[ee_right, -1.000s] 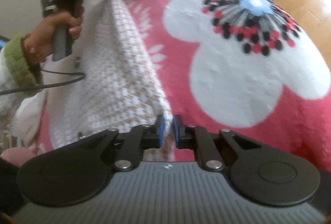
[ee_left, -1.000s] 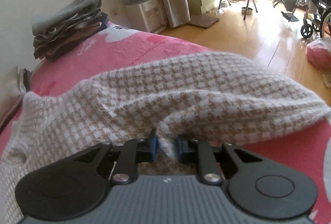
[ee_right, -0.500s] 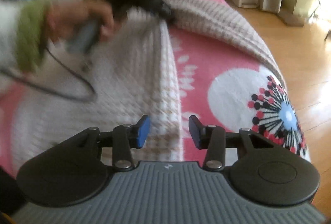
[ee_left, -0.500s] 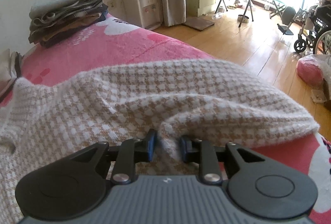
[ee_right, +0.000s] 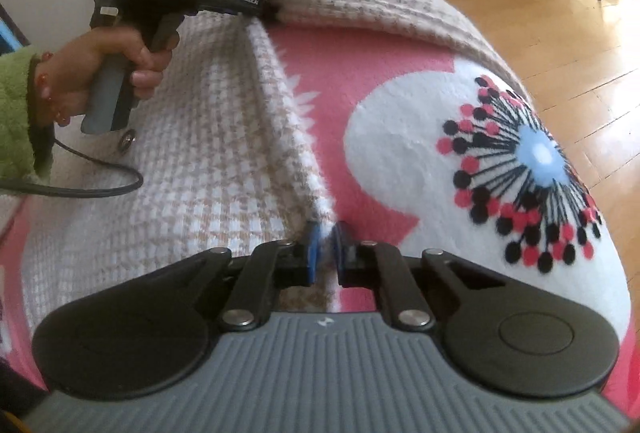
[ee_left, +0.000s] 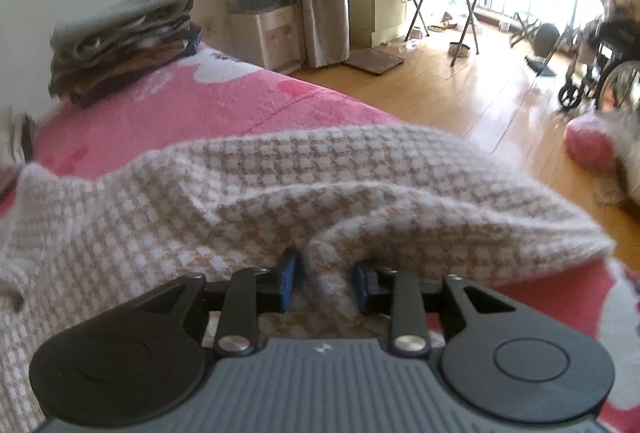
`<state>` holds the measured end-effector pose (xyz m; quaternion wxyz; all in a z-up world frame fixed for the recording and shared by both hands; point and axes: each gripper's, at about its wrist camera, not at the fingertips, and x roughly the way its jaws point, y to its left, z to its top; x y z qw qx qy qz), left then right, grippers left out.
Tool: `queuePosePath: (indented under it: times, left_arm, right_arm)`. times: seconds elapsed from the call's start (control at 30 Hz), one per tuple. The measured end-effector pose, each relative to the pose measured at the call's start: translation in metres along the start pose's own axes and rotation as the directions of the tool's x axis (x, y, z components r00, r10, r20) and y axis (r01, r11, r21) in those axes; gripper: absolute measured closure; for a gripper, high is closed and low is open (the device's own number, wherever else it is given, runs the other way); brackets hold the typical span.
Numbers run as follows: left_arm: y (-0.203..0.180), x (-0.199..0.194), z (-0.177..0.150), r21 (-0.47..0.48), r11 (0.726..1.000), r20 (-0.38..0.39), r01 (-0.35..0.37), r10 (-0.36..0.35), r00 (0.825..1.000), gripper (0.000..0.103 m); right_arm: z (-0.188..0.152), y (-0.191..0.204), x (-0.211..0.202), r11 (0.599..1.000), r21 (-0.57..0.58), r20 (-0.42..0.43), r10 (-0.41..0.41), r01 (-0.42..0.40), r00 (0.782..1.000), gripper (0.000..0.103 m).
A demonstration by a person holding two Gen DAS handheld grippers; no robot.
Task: Fold clothes
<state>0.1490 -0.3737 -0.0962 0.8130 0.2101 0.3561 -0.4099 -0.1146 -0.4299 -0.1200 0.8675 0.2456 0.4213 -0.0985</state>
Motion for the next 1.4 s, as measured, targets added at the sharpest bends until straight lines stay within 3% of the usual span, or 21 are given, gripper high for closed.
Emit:
queuePosePath:
  times: [0.1, 0.23, 0.4, 0.7, 0.77, 0.9, 1.0, 1.1, 1.17, 1.3, 1.4]
  left_arm:
    - [0.023, -0.028, 0.001, -0.076, 0.995, 0.020, 0.065, -0.063, 0.998, 0.049]
    - [0.038, -0.073, -0.012, -0.062, 0.994, 0.052, 0.089, -0.086, 0.995, 0.047]
    - [0.059, -0.103, -0.024, -0.086, 0.995, 0.067, 0.043, -0.038, 0.997, 0.046]
    - [0.087, -0.133, -0.048, -0.141, 0.990, 0.038, 0.030, -0.025, 0.999, 0.046]
    - [0.096, -0.148, -0.059, -0.164, 0.986, 0.039, 0.007, 0.000, 0.999, 0.046]
    - [0.134, -0.204, -0.075, -0.191, 0.977, 0.095, -0.097, 0.117, 0.989, 0.046]
    - [0.157, -0.246, -0.086, -0.207, 0.963, 0.137, -0.172, 0.203, 0.970, 0.046]
    - [0.172, -0.283, -0.098, -0.225, 0.949, 0.165, -0.223, 0.263, 0.951, 0.046]
    - [0.163, -0.294, -0.111, -0.207, 0.957, 0.153, -0.204, 0.237, 0.959, 0.046]
    - [0.105, -0.287, -0.151, -0.099, 0.995, 0.087, -0.028, 0.037, 0.996, 0.046]
    - [0.049, -0.264, -0.191, -0.001, 0.994, -0.006, 0.112, -0.112, 0.994, 0.046]
  right_arm:
    - [0.003, -0.004, -0.016, 0.999, 0.047, 0.009, 0.008, -0.008, 1.000, 0.081]
    - [0.025, 0.004, -0.040, 0.999, -0.039, 0.120, 0.009, -0.005, 0.993, 0.081]
    - [0.072, 0.030, -0.016, 0.982, -0.170, 0.136, 0.102, -0.079, 0.985, 0.083]
    - [0.096, 0.034, 0.030, 0.987, -0.083, 0.102, 0.144, -0.136, 0.984, 0.084]
    - [0.098, 0.031, 0.038, 0.989, -0.052, 0.092, 0.146, -0.142, 0.985, 0.094]
    - [0.103, 0.025, 0.053, 0.988, 0.010, 0.073, 0.151, -0.152, 0.986, 0.092]
    - [0.096, 0.017, 0.017, 0.990, 0.031, 0.112, 0.133, -0.137, 0.985, 0.090]
    - [0.078, 0.010, -0.020, 0.987, 0.053, 0.098, 0.143, -0.149, 0.985, 0.089]
    - [0.063, 0.013, -0.038, 0.988, 0.041, 0.071, 0.147, -0.150, 0.987, 0.089]
    - [0.034, 0.035, -0.047, 0.983, -0.036, -0.020, 0.180, -0.181, 0.983, 0.088]
    - [0.012, 0.061, -0.044, 0.971, -0.129, -0.113, 0.186, -0.200, 0.976, 0.088]
